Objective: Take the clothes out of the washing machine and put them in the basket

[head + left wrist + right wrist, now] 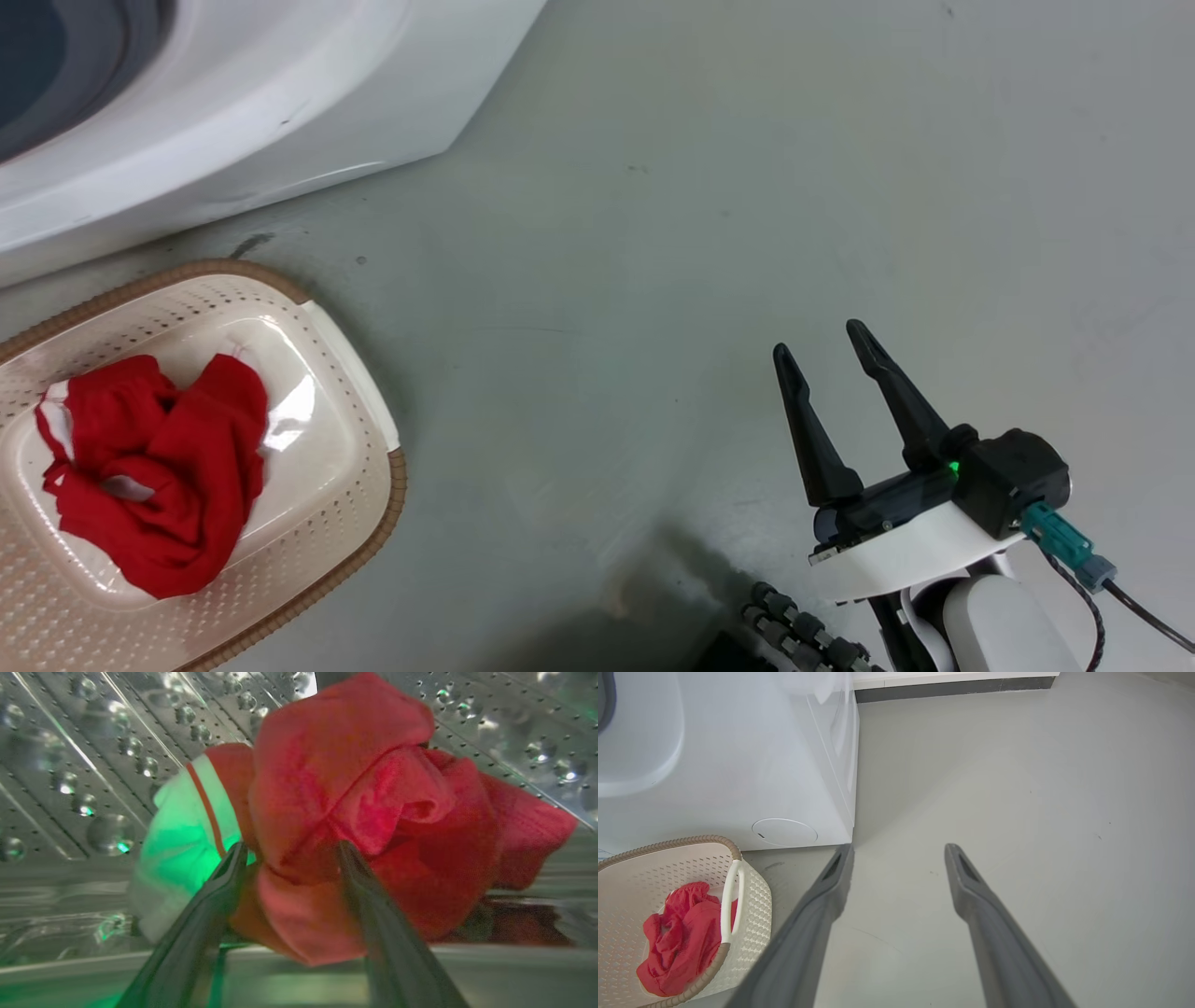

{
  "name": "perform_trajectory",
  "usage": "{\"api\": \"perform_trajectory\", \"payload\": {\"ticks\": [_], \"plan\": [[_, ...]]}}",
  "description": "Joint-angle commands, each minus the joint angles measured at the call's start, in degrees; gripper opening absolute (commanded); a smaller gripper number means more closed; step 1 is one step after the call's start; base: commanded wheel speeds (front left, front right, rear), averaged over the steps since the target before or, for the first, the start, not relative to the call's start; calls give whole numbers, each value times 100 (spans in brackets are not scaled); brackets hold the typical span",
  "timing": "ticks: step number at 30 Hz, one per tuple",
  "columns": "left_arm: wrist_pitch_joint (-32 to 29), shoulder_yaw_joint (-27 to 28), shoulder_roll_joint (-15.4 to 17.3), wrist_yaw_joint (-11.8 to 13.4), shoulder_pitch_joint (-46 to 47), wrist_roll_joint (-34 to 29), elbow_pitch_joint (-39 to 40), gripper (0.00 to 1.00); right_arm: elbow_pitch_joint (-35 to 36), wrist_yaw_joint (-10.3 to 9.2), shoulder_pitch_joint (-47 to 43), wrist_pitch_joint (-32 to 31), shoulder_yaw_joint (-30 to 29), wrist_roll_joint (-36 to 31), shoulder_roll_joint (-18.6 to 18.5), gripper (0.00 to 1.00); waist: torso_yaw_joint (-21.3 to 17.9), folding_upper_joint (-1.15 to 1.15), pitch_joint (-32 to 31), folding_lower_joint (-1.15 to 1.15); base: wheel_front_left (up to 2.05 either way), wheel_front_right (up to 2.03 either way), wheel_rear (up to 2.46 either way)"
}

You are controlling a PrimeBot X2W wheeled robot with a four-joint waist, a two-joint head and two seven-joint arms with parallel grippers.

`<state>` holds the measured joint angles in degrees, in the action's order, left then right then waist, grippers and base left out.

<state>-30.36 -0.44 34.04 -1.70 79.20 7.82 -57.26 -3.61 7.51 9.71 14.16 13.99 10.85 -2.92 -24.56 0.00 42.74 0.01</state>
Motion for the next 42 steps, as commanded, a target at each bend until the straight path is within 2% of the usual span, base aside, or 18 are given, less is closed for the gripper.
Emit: {"api": "perform_trajectory", "payload": {"ticks": [1, 5, 6, 7, 14, 18, 22, 26, 27, 31, 38, 42], "plan": [[-175, -12, 42, 39, 39, 27, 2, 100, -18, -3, 15, 45, 23, 3, 7, 100, -54, 0, 32, -1, 0, 0, 0], [-699, -9, 74, 155, -51, 57, 66, 100, -24, -3, -3, 59, 88, 33, 7, 100, -91, 0, 47, -1, 0, 0, 0], [-778, -9, 77, 170, -90, 67, 113, 36, -26, -4, 5, 62, 97, 40, 7, 100, -97, 0, 48, -1, 0, 0, 0], [-806, -6, 97, 202, -138, 75, 194, 0, -30, -3, 14, 64, 112, 48, 7, 100, -103, 0, 46, -1, 0, 0, 0], [-423, 20, 230, 392, -445, 64, 880, 0, -74, -4, 81, 64, 154, 77, 7, 100, -114, 0, 7, -1, 0, 0, 0], [178, 9, 289, 492, -658, 0, 1224, 0, -107, -3, 102, 69, 155, 60, 7, 100, -105, 0, -81, -1, 0, 0, 0], [1042, 21, 251, 551, -965, 5, 1416, 0, -151, -4, 107, 70, 113, 32, 6, 100, -64, 0, -280, -1, 0, 0, 0], [2028, 78, 72, 576, -1413, 128, 1406, 0, -192, -4, 66, 52, 8, -26, 4, 100, 38, 0, -643, -1, 0, 0, 0], [2028, 78, 72, 576, -1413, 128, 1406, 0, -192, -4, 66, 52, 8, -26, 4, 100, 38, 0, -643, -1, 0, 0, 0], [2865, 168, -155, 578, -1964, 283, 1216, 0, -218, -4, -14, -7, -102, -101, 3, 100, 144, 0, -1099, -1, 0, 0, 0], [3950, 245, -551, 431, -2701, 559, 821, 0, -191, -3, -264, -207, -282, -231, 2, 100, 340, 0, -1854, -1, 0, 0, 0], [4340, 302, -714, 327, -3076, 711, 587, 0, -169, -3, -427, -309, -364, -275, 2, 100, 439, 0, -2290, -1, 0, 0, 0]]}}
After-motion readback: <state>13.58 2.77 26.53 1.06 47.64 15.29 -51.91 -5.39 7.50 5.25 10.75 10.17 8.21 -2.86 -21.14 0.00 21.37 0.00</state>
